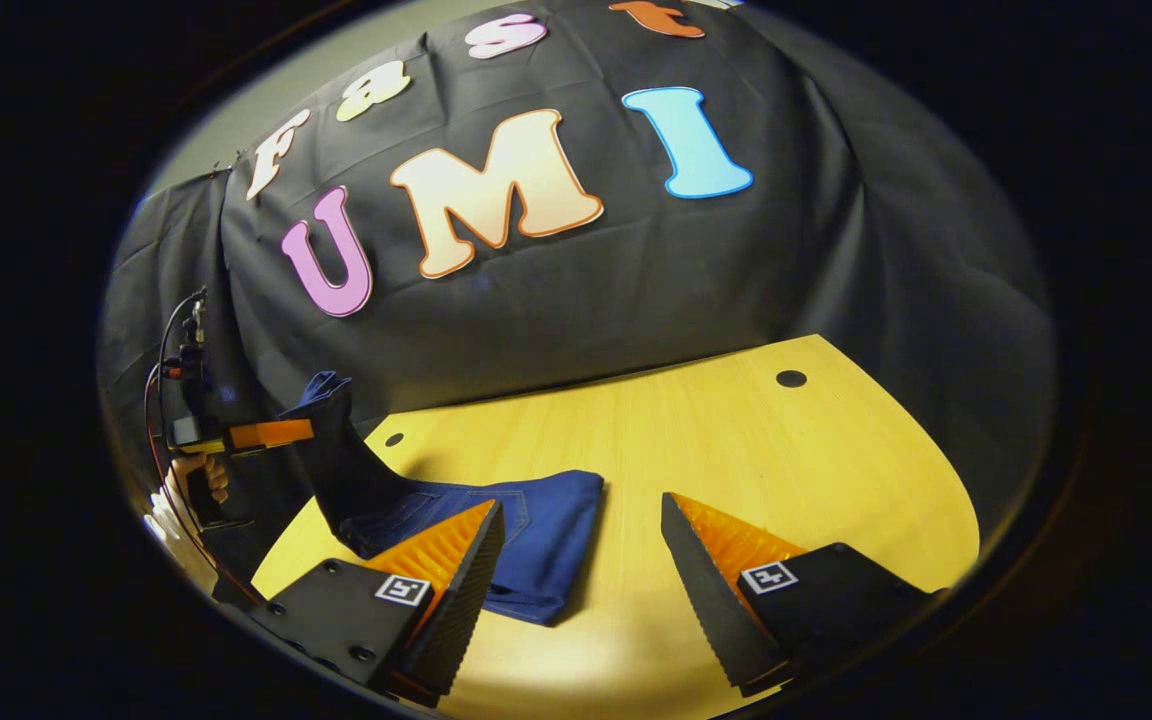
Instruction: Grasp the waist and the cuffs of the jeans and fold them to make the two legs overlap; first hold the waist and fold one-third of the jeans toward the cuffs, then hold the cuffs and fold the remaining one-third in the same direction to finish folding.
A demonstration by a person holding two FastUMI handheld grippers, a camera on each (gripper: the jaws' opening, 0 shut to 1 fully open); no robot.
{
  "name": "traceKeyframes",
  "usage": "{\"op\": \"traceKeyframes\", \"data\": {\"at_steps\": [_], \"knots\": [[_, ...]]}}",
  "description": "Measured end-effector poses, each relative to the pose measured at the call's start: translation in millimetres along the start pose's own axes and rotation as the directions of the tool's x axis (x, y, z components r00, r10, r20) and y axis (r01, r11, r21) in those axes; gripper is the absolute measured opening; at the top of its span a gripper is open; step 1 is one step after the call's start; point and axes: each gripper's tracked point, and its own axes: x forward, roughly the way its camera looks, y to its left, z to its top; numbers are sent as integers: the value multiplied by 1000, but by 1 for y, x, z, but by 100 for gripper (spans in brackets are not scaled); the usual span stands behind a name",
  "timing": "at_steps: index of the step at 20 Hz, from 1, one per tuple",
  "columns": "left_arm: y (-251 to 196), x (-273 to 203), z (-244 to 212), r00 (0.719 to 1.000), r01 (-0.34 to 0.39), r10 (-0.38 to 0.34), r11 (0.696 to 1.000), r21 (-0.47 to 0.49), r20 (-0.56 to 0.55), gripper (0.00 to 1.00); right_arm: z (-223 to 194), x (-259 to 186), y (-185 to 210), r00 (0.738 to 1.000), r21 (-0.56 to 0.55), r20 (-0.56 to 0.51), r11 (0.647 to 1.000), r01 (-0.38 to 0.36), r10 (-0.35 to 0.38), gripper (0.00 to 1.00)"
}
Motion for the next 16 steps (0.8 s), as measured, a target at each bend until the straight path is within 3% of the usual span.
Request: {"op": "traceKeyframes", "data": {"at_steps": [3,6,9,13,14,16], "knots": [[-55,19,-24,999,17,-16,999,41,-41,0,7,-1,-29,1000,15,1,1000,-9,9,97],[-89,37,-80,992,8,-1,998,56,-127,0,6,-4,-47,1000,15,-3,1000,-18,18,97],[-97,47,-140,977,-29,45,996,79,-208,0,-3,-7,-62,1000,1,-23,1000,-16,16,97],[-96,44,-187,955,-94,132,984,151,-266,2,-20,-9,-64,998,11,-55,1000,-26,27,97],[-98,36,-192,949,-95,142,980,176,-280,7,-23,-9,-61,998,9,-57,1000,-29,30,97],[-94,24,-201,937,-120,182,970,212,-297,42,-23,-9,-52,998,13,-51,999,-46,46,97]]}}
